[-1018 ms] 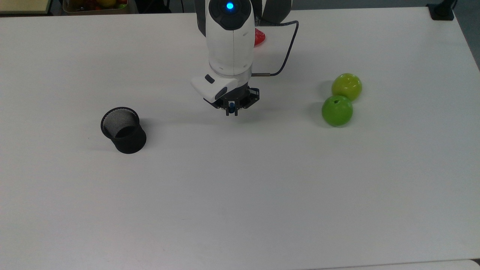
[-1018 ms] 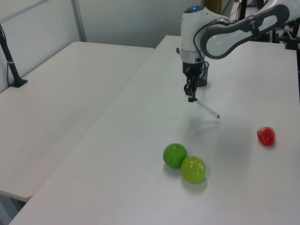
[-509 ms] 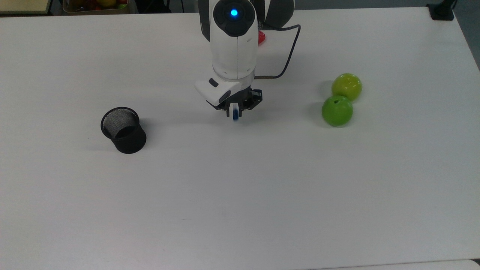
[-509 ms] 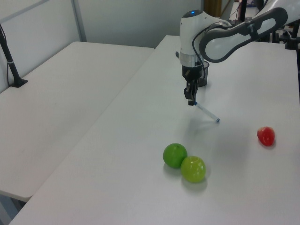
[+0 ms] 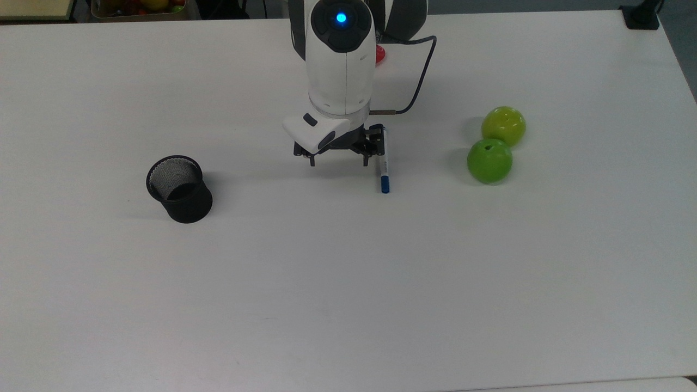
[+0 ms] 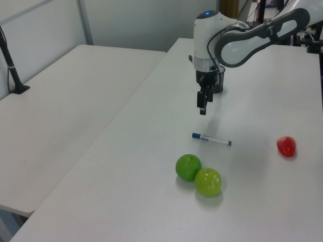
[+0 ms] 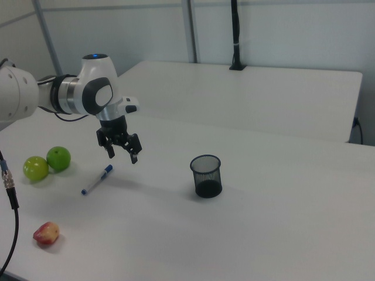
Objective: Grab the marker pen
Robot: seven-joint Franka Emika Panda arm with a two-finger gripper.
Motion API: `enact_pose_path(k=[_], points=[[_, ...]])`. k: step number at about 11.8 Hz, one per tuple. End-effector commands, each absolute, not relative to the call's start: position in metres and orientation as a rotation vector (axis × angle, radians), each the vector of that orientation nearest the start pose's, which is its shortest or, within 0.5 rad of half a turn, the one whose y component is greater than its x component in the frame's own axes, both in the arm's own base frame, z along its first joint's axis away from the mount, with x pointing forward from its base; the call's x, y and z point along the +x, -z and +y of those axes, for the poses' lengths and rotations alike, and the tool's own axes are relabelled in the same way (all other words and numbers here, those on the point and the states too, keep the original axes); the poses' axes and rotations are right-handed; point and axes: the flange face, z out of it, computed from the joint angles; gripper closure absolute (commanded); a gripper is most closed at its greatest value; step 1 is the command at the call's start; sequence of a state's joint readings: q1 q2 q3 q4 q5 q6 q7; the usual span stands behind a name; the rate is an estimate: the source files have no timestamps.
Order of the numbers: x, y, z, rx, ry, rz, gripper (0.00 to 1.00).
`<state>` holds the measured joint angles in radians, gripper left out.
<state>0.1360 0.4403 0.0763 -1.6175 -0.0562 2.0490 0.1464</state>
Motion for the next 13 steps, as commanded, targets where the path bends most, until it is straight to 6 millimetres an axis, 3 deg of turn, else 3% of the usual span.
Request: enact_pose_path(k=[1,3,6,8,10,13], points=[[0.66,-0.382,0.137,-3.176,0.011,-0.125,0.0],[0.657,-0.415,0.13,-3.198,0.082,-0.131,0.0],[0.643,-0.472,0.095,-3.235,0.087,-0.07,0.0],[0.625,-0.513,0.07,-3.253,0.056,-0.038,0.0],[0.602,-0.553,0.04,-3.256,0.023,-0.112,0.0],[0.575,-0.59,0.018,-3.23,-0.01,-0.054,0.0]])
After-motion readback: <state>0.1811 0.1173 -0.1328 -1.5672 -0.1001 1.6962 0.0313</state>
